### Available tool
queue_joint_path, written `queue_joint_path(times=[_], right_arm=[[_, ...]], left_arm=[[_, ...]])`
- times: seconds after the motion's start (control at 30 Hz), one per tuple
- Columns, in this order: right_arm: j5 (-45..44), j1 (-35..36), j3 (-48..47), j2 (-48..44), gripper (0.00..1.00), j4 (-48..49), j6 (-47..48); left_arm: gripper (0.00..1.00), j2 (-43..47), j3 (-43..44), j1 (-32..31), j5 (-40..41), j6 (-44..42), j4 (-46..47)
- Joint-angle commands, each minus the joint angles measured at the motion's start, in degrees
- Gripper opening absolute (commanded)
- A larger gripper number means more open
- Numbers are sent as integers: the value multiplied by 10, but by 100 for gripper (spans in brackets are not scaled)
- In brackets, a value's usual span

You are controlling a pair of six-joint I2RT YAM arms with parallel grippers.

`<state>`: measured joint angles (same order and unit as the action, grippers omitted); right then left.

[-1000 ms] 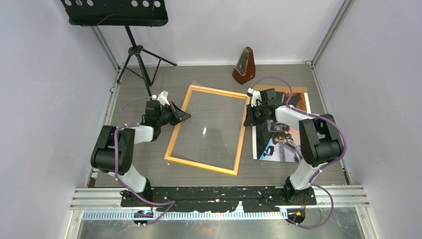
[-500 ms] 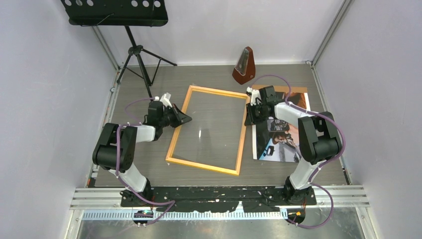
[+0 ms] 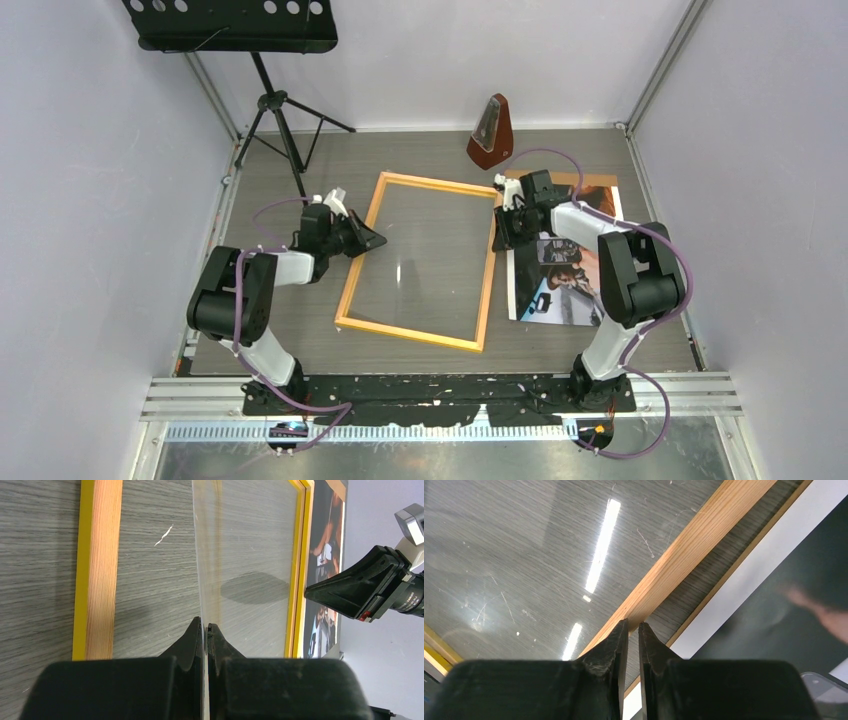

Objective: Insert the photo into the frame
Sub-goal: Place the photo frame item in the photo frame.

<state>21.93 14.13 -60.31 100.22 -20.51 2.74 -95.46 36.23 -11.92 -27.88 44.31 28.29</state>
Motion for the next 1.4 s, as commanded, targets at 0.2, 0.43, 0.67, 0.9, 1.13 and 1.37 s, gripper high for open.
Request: queue_joint_path(times=[0.2,0.43,0.67,0.9,1.13,1.37], right_arm=[[-21,4,-51,33,18,-26,29],[-28,3,-69,47,18,-35,38],[-31,3,-99,63,18,-53,49],[-33,4,-117,76,18,-60,56],[-41,4,-128,84,18,-64,66],[-47,4,-144,97,18,-76,71]], left_arm=[[0,3,3,-9,6,-19,-15],[0,-10,3,-11,13,-35,-20],[0,-17,-3,-13,22,-40,-21],[0,-20,-6,-13,30,-46,-22],[0,-19,-15,-13,43,-50,-26],[0,-24,-21,-13,49,-45,-28]])
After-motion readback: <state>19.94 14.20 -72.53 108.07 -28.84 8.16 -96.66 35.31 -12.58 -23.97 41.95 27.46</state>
